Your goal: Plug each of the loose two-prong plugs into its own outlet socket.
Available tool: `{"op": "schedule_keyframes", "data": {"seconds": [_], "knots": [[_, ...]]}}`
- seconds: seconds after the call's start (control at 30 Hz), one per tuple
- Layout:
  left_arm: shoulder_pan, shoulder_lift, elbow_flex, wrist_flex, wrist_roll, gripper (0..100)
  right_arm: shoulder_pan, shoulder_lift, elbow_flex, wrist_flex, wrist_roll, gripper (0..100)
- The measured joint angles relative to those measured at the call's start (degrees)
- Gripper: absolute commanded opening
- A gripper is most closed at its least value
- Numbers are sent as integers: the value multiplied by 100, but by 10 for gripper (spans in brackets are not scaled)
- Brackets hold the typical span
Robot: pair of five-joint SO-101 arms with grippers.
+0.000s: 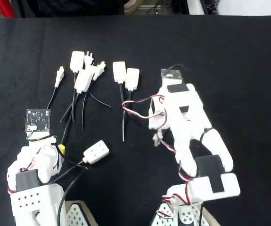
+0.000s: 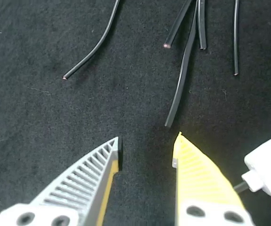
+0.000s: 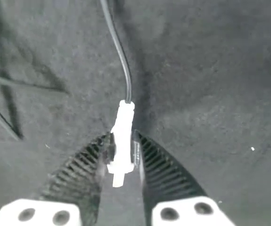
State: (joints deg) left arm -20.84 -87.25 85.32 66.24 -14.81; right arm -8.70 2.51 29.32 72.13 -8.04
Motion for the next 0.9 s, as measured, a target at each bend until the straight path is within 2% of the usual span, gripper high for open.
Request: {"op": "schedule_keyframes", "data": {"seconds": [0.17,0.27,0.53,0.7,0.9], "knots": [[0,0,0,0,0,195,9,870,-527,53,1547,48],[0,0,0,0,0,195,18,1415,-1081,404,1916,49],[9,18,62,0,0,195,18,2549,-2365,1829,2040,49],[18,18,62,0,0,195,18,2998,-2760,2057,1600,49],[18,18,62,0,0,195,-18,3569,-3182,2136,1477,49]]}}
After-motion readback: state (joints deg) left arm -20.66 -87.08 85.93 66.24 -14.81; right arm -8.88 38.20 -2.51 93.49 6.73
